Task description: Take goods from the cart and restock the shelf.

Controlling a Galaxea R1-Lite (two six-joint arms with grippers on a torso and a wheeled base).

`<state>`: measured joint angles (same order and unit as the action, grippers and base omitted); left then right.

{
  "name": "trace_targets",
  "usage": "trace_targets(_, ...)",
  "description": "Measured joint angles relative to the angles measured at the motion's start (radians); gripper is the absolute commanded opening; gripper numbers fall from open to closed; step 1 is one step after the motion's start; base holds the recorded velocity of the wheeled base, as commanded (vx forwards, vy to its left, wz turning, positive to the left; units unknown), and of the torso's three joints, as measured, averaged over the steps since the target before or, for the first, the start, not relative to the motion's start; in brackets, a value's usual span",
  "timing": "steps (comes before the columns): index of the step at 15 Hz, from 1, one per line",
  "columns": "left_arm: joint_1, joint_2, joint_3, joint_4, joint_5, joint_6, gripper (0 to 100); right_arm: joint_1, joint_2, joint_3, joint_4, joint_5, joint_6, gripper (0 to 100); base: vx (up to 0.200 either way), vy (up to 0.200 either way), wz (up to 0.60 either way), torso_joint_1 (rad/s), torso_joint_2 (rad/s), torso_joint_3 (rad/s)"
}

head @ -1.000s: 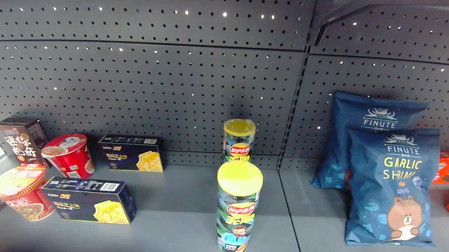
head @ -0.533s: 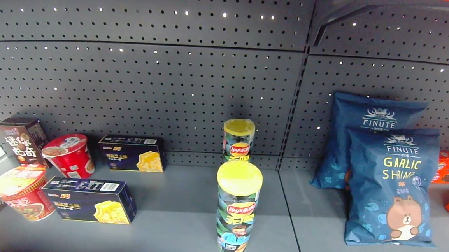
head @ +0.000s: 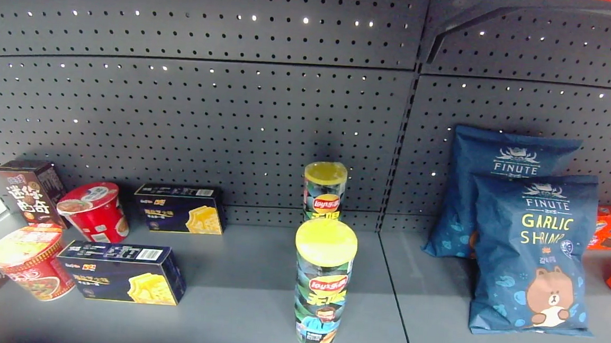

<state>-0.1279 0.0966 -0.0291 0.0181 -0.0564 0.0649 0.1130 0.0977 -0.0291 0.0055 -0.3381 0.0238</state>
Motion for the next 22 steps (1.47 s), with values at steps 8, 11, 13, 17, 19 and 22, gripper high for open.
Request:
trace_targets(8,0.0,0.0,0.0,0.003,0.0,-0.002,100,0.0,-0.001,0.0,-0.001,0.008,0.008,100,0.0,0.0,0.15,0.001,0.0,0.0)
trace_targets(11,0.0,0.001,0.006,-0.003,0.0,-0.001,100,0.001,0.0,0.0,0.001,0.009,0.008,100,0.0,0.0,0.0,0.0,0.0,0.0)
trace_targets(13,-0.001,0.001,0.023,-0.011,-0.006,0.0,100,0.0,0.0,0.0,0.001,0.009,0.007,100,0.0,0.0,0.0,0.0,0.0,0.0)
trace_targets(17,-0.001,0.001,0.029,-0.012,-0.017,0.0,100,0.0,0.0,0.0,0.0,0.013,0.003,100,0.0,0.0,0.0,0.0,0.0,0.0)
trace_targets(19,-0.001,0.001,0.029,-0.012,-0.013,0.005,100,0.0,0.0,0.0,0.001,0.019,0.003,100,0.0,0.0,0.0,0.0,0.0,0.0)
trace_targets(22,-0.001,0.001,0.029,-0.012,-0.01,-0.005,100,0.0,0.0,0.0,0.0,0.02,0.006,100,0.0,0.0,0.0,0.0,0.0,0.0)
